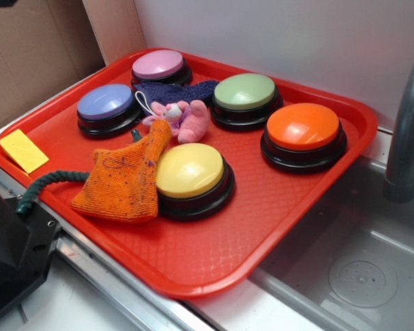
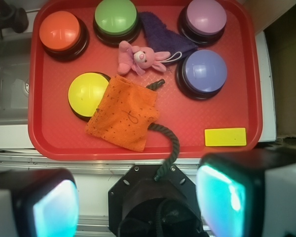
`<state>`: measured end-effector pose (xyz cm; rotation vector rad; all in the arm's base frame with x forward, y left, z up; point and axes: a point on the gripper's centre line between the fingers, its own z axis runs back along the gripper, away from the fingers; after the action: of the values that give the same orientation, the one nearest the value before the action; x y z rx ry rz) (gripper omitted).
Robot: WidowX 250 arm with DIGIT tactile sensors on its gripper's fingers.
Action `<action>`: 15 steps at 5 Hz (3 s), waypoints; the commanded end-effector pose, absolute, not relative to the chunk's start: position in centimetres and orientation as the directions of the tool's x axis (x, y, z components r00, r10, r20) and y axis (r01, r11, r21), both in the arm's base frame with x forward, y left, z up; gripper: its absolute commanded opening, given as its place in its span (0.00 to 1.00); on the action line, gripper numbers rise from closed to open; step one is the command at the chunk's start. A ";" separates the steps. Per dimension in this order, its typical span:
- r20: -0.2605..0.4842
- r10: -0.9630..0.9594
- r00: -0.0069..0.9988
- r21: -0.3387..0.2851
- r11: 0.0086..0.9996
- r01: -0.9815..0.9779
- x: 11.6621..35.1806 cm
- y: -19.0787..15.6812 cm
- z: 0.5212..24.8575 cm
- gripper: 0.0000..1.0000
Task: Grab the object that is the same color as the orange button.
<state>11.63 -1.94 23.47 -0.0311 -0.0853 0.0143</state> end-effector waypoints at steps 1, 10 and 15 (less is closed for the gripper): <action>0.085 0.016 0.996 -0.032 0.999 -0.013 11.6 -1.9 23.5 1.00; 0.034 0.152 0.988 0.063 0.986 -0.154 15.8 -10.3 4.8 1.00; -0.002 0.248 0.969 0.181 0.953 -0.244 15.4 -8.7 4.2 0.03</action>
<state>14.56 -8.40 3.44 0.2011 0.0620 0.2372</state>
